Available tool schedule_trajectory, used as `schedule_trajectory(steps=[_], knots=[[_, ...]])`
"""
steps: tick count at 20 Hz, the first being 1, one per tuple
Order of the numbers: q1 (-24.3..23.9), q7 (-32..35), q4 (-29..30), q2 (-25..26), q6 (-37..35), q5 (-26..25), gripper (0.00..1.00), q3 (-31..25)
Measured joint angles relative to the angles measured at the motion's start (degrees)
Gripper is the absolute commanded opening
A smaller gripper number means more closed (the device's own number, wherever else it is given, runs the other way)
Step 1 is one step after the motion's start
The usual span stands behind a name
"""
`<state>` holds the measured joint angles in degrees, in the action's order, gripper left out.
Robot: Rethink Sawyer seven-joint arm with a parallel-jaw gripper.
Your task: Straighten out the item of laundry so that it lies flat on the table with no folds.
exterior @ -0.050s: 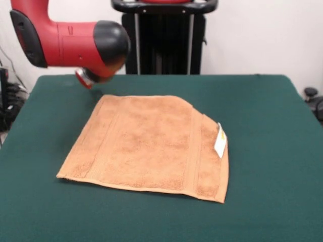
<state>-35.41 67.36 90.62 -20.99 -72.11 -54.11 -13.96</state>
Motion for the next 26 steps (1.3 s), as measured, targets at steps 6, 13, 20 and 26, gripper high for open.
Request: schedule_trajectory(steps=[6,13,20,26], knots=[[-3.4,-6.1,5.7,-3.8,-0.2,-4.8,0.0,2.9],[-5.8,-11.2,10.1,-9.2,-0.7,-2.6,0.0,2.4],[-8.3,-14.2,12.8,-13.9,-0.7,5.3,0.0,-2.7],[-10.6,-14.6,13.7,-17.1,-0.7,12.9,0.0,-9.9]])
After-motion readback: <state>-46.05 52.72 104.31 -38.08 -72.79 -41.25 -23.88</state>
